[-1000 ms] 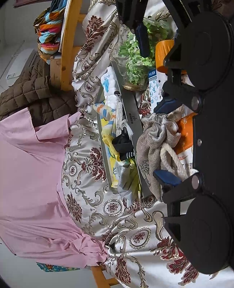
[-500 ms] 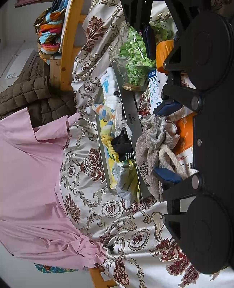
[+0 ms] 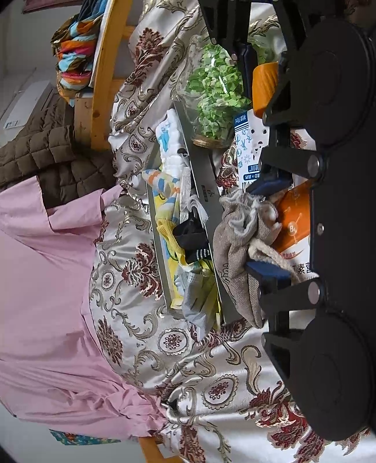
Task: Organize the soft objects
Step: 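Close the right tool on the orange band while the left tool grasps the beige drawstring pouch, then lift the orange band and beige pouch and carry both over the tray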
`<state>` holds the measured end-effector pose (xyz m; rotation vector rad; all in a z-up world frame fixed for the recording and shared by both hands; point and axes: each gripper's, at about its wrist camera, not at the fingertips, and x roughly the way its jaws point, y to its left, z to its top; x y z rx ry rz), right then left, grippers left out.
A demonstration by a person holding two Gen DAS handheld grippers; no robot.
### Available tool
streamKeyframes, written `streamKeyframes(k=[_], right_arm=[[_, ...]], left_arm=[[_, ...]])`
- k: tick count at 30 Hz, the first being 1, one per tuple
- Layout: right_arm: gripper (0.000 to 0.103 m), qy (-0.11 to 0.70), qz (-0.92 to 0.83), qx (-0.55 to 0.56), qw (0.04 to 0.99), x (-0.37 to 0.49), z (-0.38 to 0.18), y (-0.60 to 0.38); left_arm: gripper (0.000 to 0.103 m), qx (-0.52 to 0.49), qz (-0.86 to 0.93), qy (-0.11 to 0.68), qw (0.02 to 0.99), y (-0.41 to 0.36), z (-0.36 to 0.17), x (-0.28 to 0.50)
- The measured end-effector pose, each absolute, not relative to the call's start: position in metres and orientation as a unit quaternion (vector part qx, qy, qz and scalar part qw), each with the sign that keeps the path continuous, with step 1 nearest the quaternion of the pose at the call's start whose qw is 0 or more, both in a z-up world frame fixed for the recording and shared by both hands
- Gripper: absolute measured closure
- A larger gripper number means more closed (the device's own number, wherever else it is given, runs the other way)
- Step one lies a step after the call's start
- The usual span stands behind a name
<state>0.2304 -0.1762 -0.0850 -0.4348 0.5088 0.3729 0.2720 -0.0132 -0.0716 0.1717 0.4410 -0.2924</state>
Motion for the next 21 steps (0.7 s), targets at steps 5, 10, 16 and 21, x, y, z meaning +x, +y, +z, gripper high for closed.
streamKeyframes(k=[5,10,16,21], right_arm=[[0.080,0.244,0.183,-0.211,0.929,0.228,-0.084,-0.176],[0.083,0.235,0.184,-0.192,0.935,0.227,-0.077,-0.181],[0.084,0.221,0.183,-0.180,0.941,0.224,-0.068,-0.184],[0.084,0.198,0.180,-0.165,0.949,0.218,-0.054,-0.190]], left_arm=[[0.062,0.090,-0.143,0.209,0.963,-0.013,-0.072,0.268],[0.064,0.071,-0.139,0.198,0.968,-0.009,-0.069,0.263],[0.066,0.041,-0.136,0.171,0.975,-0.005,-0.056,0.252],[0.066,0.048,-0.135,0.139,0.980,-0.008,-0.040,0.235]])
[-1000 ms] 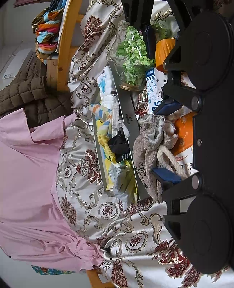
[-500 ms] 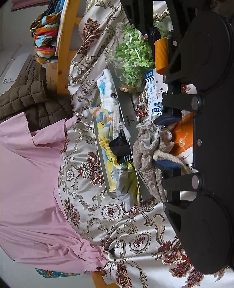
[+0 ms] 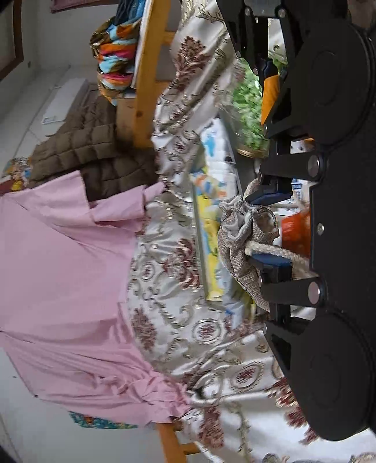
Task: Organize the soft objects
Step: 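Lift the orange band and beige pouch and carry both over the tray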
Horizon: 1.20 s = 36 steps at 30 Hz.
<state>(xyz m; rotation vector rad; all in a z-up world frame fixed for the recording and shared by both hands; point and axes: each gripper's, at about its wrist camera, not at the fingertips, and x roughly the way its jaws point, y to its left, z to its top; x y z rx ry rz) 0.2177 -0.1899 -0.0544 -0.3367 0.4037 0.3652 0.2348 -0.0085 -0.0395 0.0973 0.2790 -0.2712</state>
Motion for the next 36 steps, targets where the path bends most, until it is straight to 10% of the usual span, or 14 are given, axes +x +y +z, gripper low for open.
streamKeyframes(k=[19,36], right_arm=[[0.084,0.133,0.188,-0.075,0.970,0.220,0.006,-0.227],[0.084,0.158,0.179,0.108,0.965,0.401,0.013,-0.289]], left_arm=[[0.066,0.005,-0.104,0.072,0.992,-0.036,0.028,0.169],[0.066,-0.016,-0.031,0.153,0.988,-0.075,0.040,0.380]])
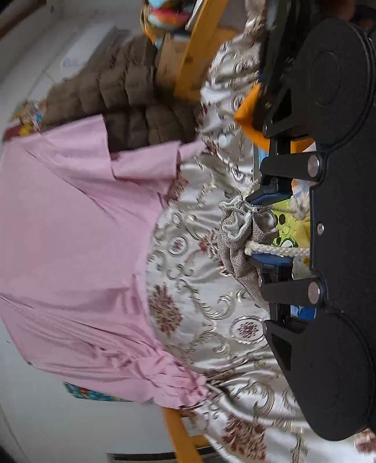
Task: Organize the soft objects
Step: 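Lift the orange band and beige pouch and carry both over the tray, then lower both items into the tray and open both tools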
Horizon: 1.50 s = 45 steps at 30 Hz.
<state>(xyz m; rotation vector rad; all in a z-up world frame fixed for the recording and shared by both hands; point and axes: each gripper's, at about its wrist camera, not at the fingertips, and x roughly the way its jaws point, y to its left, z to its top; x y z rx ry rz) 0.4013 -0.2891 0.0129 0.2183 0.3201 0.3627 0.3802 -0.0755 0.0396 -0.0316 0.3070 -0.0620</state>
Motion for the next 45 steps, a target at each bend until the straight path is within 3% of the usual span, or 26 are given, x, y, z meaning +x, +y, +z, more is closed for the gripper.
streamKeyframes(k=[11,28,34,39,45], right_arm=[[0.084,0.252,0.192,0.189,0.929,0.472,-0.013,-0.299],[0.083,0.298,0.160,0.239,0.910,0.506,-0.037,-0.340],[0.078,0.310,0.163,0.246,0.904,0.509,-0.041,-0.344],[0.065,0.315,0.170,0.253,0.899,0.512,-0.043,-0.344],[0.057,0.319,0.180,0.247,0.897,0.512,-0.043,-0.343]], left_arm=[[0.066,-0.001,-0.039,0.209,0.977,-0.104,0.023,0.460],[0.064,0.019,-0.011,0.288,0.957,-0.133,-0.011,0.492],[0.063,0.036,-0.002,0.303,0.952,-0.141,-0.020,0.492],[0.059,0.049,-0.001,0.309,0.950,-0.145,-0.023,0.488],[0.057,0.034,0.007,0.318,0.947,-0.144,-0.026,0.483]])
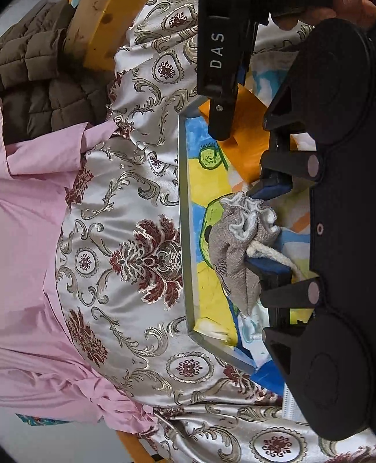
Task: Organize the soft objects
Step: 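Lower both items into the tray and open both tools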
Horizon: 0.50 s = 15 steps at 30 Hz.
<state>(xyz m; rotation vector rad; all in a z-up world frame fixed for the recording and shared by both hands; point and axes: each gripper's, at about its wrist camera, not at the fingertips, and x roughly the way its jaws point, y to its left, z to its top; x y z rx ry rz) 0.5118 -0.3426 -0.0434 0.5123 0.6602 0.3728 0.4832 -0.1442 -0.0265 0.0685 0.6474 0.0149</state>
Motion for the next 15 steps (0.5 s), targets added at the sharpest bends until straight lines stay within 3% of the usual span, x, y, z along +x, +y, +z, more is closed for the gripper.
streamKeyframes(k=[15], right_arm=[[0.027,0.295,0.198,0.239,0.904,0.492,-0.019,-0.345]], left_arm=[[0.024,-0.008,0.045,0.296,0.954,-0.124,-0.004,0.449]])
